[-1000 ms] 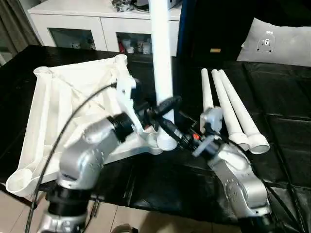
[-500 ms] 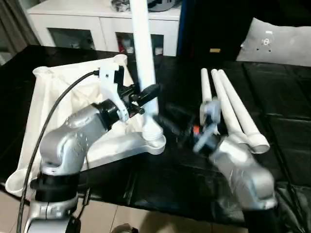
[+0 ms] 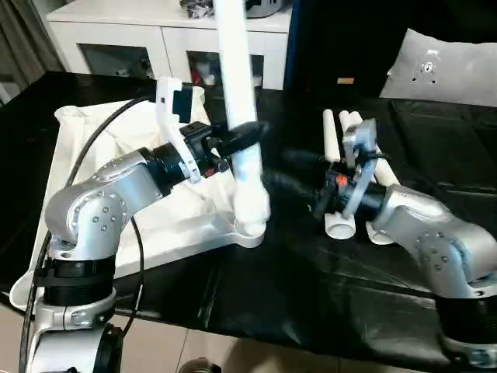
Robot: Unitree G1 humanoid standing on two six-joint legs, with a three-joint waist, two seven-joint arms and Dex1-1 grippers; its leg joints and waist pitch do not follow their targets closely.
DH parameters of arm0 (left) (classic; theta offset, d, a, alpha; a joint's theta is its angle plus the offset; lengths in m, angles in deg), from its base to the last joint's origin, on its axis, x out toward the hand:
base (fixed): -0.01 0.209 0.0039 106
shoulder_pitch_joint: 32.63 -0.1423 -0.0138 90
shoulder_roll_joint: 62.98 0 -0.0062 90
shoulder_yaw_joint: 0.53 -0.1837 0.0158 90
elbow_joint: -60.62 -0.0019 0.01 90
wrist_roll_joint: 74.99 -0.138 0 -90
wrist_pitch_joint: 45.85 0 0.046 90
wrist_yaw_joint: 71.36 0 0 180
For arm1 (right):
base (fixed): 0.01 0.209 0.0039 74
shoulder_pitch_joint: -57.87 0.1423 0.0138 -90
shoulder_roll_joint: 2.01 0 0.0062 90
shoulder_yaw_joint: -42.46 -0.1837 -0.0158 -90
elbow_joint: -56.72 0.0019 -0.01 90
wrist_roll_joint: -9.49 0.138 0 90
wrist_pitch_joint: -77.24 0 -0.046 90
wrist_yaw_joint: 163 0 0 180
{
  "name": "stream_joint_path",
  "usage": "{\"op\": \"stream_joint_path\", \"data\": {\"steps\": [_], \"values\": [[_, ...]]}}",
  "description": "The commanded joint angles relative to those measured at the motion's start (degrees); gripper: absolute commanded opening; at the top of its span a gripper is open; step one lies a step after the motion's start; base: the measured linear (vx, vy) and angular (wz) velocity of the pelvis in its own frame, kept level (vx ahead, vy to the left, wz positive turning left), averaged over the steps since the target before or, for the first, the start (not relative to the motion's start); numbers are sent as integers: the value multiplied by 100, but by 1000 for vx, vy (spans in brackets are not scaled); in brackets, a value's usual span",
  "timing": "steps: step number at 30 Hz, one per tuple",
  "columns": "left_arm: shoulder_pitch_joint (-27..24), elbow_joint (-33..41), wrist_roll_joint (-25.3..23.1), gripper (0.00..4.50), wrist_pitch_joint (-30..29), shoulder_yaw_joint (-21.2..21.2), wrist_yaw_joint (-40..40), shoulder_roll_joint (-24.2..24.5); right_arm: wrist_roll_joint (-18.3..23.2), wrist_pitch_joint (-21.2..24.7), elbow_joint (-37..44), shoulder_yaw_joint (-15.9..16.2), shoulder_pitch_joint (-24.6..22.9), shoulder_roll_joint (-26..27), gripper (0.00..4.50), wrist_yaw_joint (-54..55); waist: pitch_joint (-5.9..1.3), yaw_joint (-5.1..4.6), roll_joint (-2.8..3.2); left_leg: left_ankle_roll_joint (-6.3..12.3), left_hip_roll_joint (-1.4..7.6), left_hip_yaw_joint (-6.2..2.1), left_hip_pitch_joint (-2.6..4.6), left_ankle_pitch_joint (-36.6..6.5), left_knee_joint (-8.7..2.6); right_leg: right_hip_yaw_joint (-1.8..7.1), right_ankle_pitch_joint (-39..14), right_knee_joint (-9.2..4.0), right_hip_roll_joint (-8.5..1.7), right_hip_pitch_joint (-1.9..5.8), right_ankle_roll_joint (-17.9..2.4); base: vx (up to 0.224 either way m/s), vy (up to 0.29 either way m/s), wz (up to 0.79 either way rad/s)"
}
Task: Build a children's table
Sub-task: Pick table leg
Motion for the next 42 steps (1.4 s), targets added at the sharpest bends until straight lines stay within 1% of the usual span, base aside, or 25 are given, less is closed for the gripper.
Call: {"op": "stream_joint_path", "data": {"steps": [1, 2, 3, 4, 5, 6, 8, 9, 10, 13, 14, 15, 17, 18, 19, 20, 23, 24, 29, 30, 32, 33, 34, 37, 42], "values": [[92, 273, 11, 191, 82, -221, 367, 147, 151, 115, 104, 72, 83, -87, 403, -197, -401, 33, -88, 186, 308, -75, 71, -219, -308, 303, -340, -415, -596, 276, -885, 0, 0, 0], [104, 330, 4, 191, 99, -312, 504, 196, 212, 178, 89, 102, 119, -147, 403, -303, -396, 39, -105, 198, 307, -67, 73, -237, -308, 303, -390, -419, -598, 274, -888, 0, 0, 0], [125, 373, -7, 191, 128, -396, 626, 232, 259, 240, 63, 136, 155, -200, 403, -397, -395, 49, -96, 205, 308, -64, 78, -248, -306, 304, -450, -423, -598, 271, -889, 0, 0, 0], [147, 409, -12, 191, 145, -469, 726, 260, 293, 276, 38, 170, 183, -241, 403, -493, -391, 53, -109, 213, 303, -62, 74, -251, -304, 303, -487, -430, -600, 275, -883, 0, 0, 0], [164, 423, -2, 191, 146, -506, 773, 276, 306, 315, 26, 182, 203, -262, 403, -558, -390, 67, -94, 206, 307, -59, 76, -261, -303, 306, -547, -432, -601, 268, -872, 0, 0, 0], [222, 430, -71, 191, 206, -637, 890, 310, 301, 332, -48, 226, 248, -289, 403, -717, -384, 75, -117, 198, 307, -59, 73, -276, -308, 303, -612, -434, -602, 267, -855, 0, 0, 0], [266, 412, -128, 191, 238, -728, 970, 323, 307, 349, -128, 261, 289, -293, 403, -799, -389, 79, -115, 183, 306, -58, 77, -258, -307, 302, -615, -431, -598, 262, -855, 0, 0, 0], [283, 406, -170, 191, 271, -772, 1011, 329, 297, 348, -159, 283, 306, -296, 403, -828, -390, 80, -133, 176, 313, -58, 77, -248, -309, 302, -600, -430, -597, 261, -853, 0, 0, 0], [319, 392, -231, 191, 327, -841, 1059, 312, 271, 345, -214, 342, 336, -301, 403, -892, -390, 86, -130, 177, 311, -64, 77, -260, -308, 298, -621, -427, -601, 261, -860, 0, 0, 0], [341, 376, -255, 191, 357, -872, 1085, 296, 269, 343, -245, 384, 356, -311, 403, -942, -390, 102, -128, 149, 310, -55, 75, -258, -305, 301, -631, -430, -604, 263, -851, 0, 0, 0], [353, 362, -294, 191, 405, -918, 1134, 306, 291, 353, -268, 410, 378, -315, 403, -967, -400, 107, -139, 159, 310, -58, 70, -210, -302, 300, -556, -417, -605, 272, -846, 0, 0, 0], [360, 352, -311, 191, 425, -936, 1153, 310, 301, 360, -278, 413, 390, -307, 387, -975, -404, 113, -131, 167, 315, -58, 74, -182, -300, 300, -493, -413, -603, 266, -844, 0, 0, 0], [373, 319, -331, 191, 482, -981, 1202, 317, 291, 387, -307, 407, 414, -288, 387, -1031, -408, 113, -141, 183, 311, -56, 70, -148, -297, 300, -390, -402, -602, 270, -861, 0, 0, 0], [373, 319, -331, 191, 482, -981, 1202, 317, 291, 387, -307, 407, 414, -288, 375, -1031, -409, 115, -141, 185, 310, -55, 70, -154, -295, 300, -380, -400, -602, 270, -867, 0, 0, 0], [378, 313, -335, 191, 501, -999, 1227, 306, 295, 402, -326, 404, 421, -275, 358, -1056, -409, 118, -137, 184, 312, -54, 75, -168, -294, 298, -403, -403, -606, 267, -878, 0, 0, 0], [378, 313, -335, 191, 501, -999, 1227, 306, 295, 402, -326, 404, 421, -275, 358, -1056, -407, 117, -146, 181, 309, -53, 66, -165, -296, 297, -418, -401, -604, 274, -881, 0, 0, 0], [374, 313, -331, 191, 516, -1004, 1240, 266, 320, 409, -364, 399, 422, -238, 328, -1069, -408, 117, -143, 182, 312, -55, 67, -163, -295, 296, -414, -398, -606, 270, -884, 0, 0, 0], [364, 319, -330, 191, 515, -1004, 1245, 253, 316, 395, -375, 411, 416, -227, 328, -1070, -412, 119, -140, 185, 311, -54, 69, -153, -291, 296, -390, -394, -607, 270, -899, 0, 0, 0], [347, 318, -322, 191, 518, -1006, 1245, 224, 276, 357, -416, 434, 408, -209, 271, -1086, -412, 123, -145, 192, 309, -54, 68, -159, -288, 295, -408, -397, -609, 272, -896, 0, 0, 0], [340, 323, -306, 191, 509, -999, 1223, 206, 270, 343, -421, 429, 397, -195, 271, -1084, -411, 123, -138, 189, 308, -53, 66, -162, -288, 295, -421, -399, -607, 271, -896, 0, 0, 0], [338, 312, -275, 191, 487, -971, 1190, 174, 276, 334, -425, 414, 392, -171, 251, -1081, -413, 123, -132, 184, 311, -55, 71, -169, -287, 294, -416, -397, -603, 268, -902, 0, 0, 0], [340, 299, -256, 191, 474, -951, 1167, 151, 277, 326, -430, 408, 392, -160, 238, -1083, -412, 122, -142, 184, 312, -54, 71, -174, -287, 293, -415, -396, -602, 267, -906, 0, 0, 0], [342, 286, -244, 191, 459, -935, 1147, 135, 279, 317, -434, 404, 391, -149, 238, -1088, -413, 124, -143, 185, 310, -54, 69, -167, -286, 294, -412, -397, -605, 272, -906, 0, 0, 0], [340, 274, -264, 191, 459, -939, 1163, 137, 265, 298, -444, 407, 393, -143, 211, -1101, -416, 127, -144, 194, 308, -54, 67, -147, -283, 294, -385, -394, -606, 272, -905, 0, 0, 0], [314, 274, -268, 191, 429, -956, 1167, 141, 230, 202, -435, 404, 401, -139, 204, -1165, -415, 127, -141, 203, 312, -57, 67, -159, -285, 290, -396, -391, -608, 271, -912, 0, 0, 0]]}}
